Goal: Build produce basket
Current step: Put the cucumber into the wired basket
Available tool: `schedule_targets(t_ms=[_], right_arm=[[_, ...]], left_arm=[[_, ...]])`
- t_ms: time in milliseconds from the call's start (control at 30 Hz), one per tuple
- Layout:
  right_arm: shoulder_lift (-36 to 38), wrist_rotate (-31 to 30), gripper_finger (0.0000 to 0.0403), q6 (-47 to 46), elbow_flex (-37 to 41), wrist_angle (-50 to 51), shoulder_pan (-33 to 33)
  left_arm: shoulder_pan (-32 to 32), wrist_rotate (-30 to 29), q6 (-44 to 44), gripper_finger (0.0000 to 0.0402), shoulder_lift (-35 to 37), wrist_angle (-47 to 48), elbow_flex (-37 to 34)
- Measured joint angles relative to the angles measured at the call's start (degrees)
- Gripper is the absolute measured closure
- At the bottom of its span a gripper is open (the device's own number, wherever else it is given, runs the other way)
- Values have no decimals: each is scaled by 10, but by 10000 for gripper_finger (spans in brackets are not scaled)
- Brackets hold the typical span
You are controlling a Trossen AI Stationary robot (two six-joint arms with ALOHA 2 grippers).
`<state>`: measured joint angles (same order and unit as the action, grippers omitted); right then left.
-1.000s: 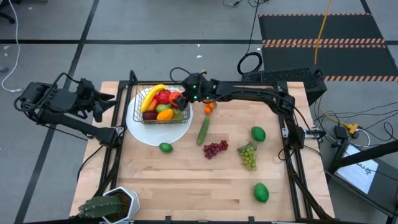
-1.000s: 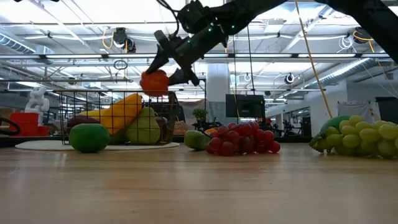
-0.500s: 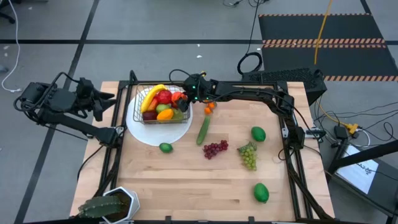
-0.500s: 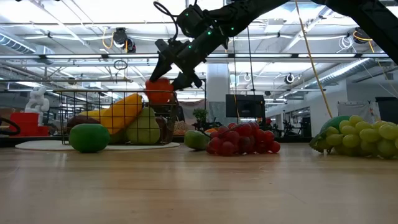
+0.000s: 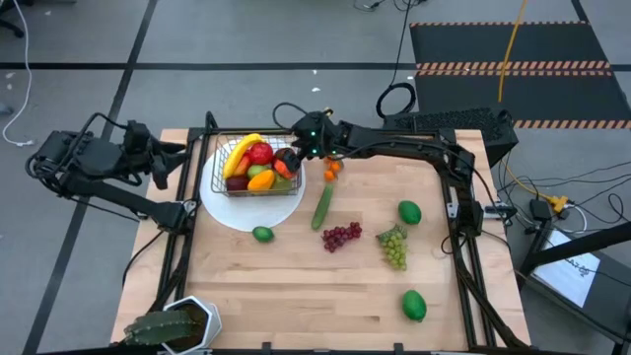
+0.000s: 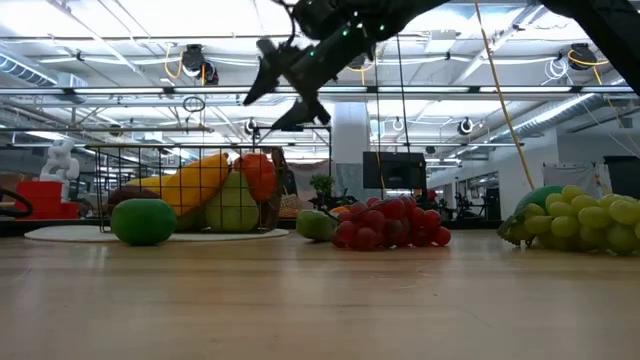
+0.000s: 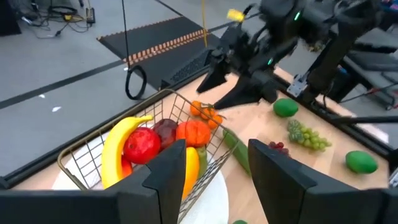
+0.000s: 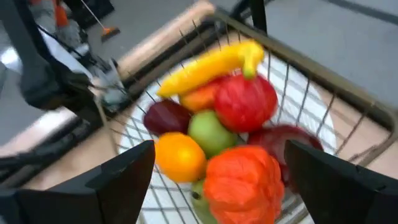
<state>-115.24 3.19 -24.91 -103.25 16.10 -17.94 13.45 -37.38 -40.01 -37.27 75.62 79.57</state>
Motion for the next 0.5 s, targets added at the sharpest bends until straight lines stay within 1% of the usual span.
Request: schedule_targets(t_ms=[167,300,500], right_arm=[[41,0,59,21,0,31,9],[72,0,61,31,0,72,17],[109,-1,62,1,0,145,26]], left_arm=[[0,0,26,229,-23,0,0],[0,0,28,229,-40,0,0],[0,0,37,229,-60,-1,0]])
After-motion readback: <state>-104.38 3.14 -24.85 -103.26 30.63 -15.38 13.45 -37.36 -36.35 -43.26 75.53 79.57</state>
